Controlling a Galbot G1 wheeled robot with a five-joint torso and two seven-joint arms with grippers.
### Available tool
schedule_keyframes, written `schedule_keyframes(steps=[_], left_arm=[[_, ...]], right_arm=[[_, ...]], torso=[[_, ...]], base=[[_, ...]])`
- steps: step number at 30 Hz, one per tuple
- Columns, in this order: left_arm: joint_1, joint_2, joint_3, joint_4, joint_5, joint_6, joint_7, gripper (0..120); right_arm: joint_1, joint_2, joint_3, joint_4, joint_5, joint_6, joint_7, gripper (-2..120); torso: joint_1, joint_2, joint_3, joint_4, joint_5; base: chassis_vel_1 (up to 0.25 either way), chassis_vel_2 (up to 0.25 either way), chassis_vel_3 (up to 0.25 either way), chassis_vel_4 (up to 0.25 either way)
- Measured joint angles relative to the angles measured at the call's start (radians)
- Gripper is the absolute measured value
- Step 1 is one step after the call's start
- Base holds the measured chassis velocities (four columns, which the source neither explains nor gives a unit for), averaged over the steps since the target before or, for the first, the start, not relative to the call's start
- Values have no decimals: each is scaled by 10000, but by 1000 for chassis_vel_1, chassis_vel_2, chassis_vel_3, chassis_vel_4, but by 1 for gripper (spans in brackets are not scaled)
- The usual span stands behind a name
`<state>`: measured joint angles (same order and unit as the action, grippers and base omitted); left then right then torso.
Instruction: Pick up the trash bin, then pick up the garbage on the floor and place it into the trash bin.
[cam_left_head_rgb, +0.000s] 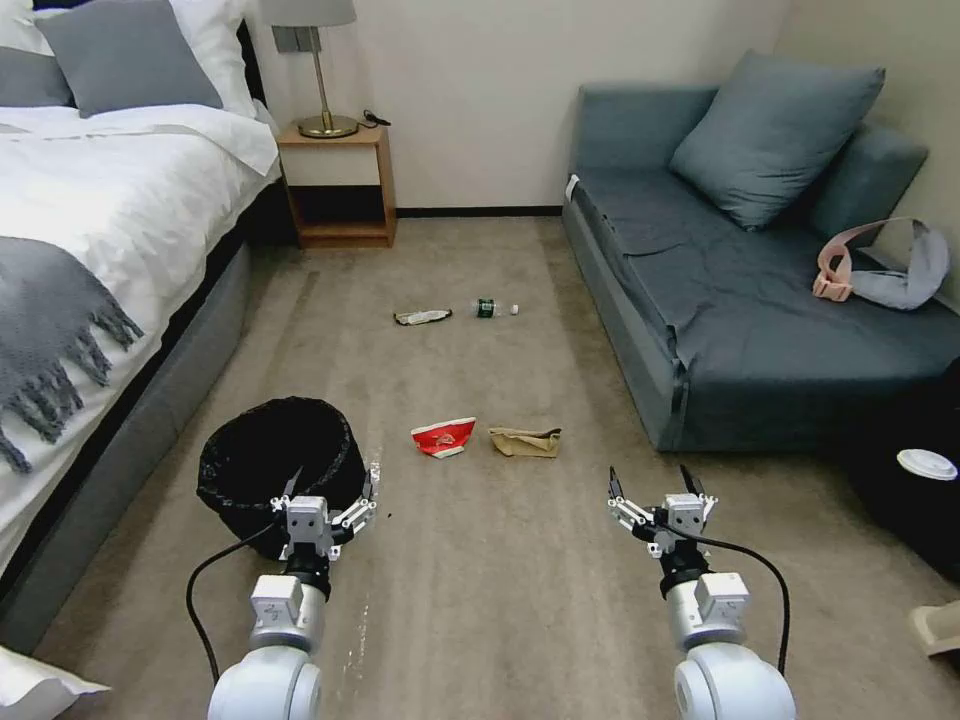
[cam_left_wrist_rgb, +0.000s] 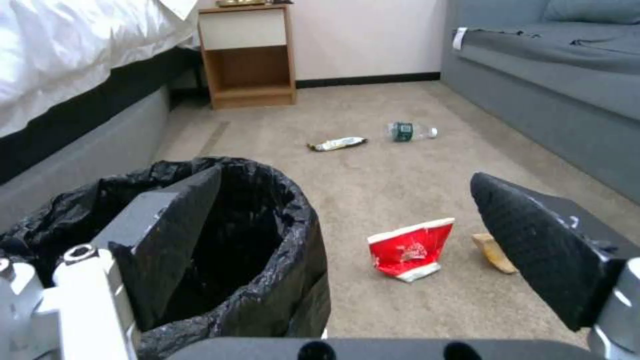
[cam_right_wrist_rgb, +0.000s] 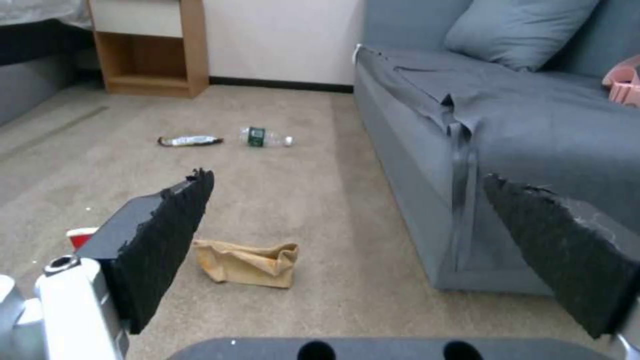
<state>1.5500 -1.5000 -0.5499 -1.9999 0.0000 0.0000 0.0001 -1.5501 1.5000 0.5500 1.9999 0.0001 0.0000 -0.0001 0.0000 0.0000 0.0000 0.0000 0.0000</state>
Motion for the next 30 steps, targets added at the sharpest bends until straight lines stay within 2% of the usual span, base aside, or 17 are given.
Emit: schedule_keyframes(steps=[30], left_arm=[[0, 0, 0, 0, 1, 0, 0, 100]], right_arm=[[0, 0, 0, 0, 0, 0, 0, 100]], torso=[[0, 0, -1, 0, 0]], base=[[0, 0, 0, 0]])
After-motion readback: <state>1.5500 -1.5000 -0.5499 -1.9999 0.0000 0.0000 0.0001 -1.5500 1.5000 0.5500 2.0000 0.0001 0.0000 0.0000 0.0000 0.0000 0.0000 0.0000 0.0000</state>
